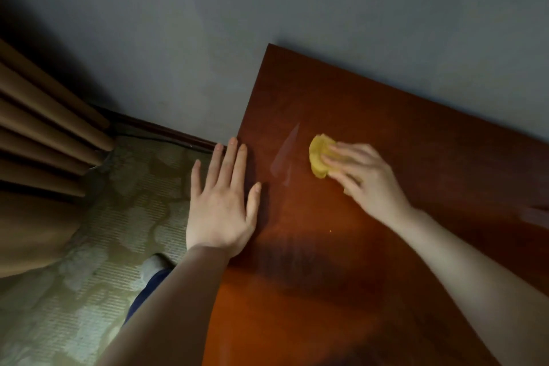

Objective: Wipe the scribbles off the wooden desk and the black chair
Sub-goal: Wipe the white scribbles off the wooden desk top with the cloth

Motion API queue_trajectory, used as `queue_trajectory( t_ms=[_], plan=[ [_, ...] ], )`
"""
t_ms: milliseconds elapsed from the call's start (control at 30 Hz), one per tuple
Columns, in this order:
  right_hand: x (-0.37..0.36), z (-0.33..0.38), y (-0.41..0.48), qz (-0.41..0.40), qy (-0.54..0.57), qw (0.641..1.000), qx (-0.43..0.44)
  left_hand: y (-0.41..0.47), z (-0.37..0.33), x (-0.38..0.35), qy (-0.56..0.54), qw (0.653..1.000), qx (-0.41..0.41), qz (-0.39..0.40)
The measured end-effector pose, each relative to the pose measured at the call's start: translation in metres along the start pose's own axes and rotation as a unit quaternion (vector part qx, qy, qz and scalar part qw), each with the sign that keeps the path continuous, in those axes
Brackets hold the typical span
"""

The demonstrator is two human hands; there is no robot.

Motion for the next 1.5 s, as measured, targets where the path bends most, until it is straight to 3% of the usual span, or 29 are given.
queue_trajectory(
  t_ms=[233, 400, 667, 1033, 1267, 1500],
  plan=[
    [0.017, -0.028, 0.087, -0.064, -0.040, 0.989, -0.130, 0.001, 0.002, 0.000, 0.005, 1.000, 0.004, -0.005],
    [0.006, -0.022, 0.126, -0.112, 0.024, 0.966, -0.232, 0.001, 0.002, 0.001, -0.001, 1.000, 0.004, -0.008],
    [-0.027, 0.040, 0.077, -0.031, 0.048, 0.998, -0.014, 0.000, 0.003, 0.002, -0.002, 1.000, 0.004, -0.015],
    [-0.025, 0.046, 0.002, 0.115, 0.050, 0.974, 0.191, -0.001, 0.001, 0.001, -0.009, 1.000, 0.002, -0.013],
    [-0.003, 0.003, 0.049, 0.024, 0.054, 0.997, 0.058, -0.002, 0.001, 0.001, -0.016, 1.000, 0.011, -0.015],
    [0.008, -0.021, 0.115, -0.036, 0.047, 0.994, -0.087, -0.001, 0.003, 0.001, -0.018, 1.000, 0.007, -0.017]
  ],
)
Point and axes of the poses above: each hand's wrist, its own y-axis towards the middle knuckle, its own x-axis out of the back of the hand, z = x × y, the point moved 4 cm from there along y, towards the middle knuckle, and after that the axes turned 11 degrees about z, right-handed, at the moved point
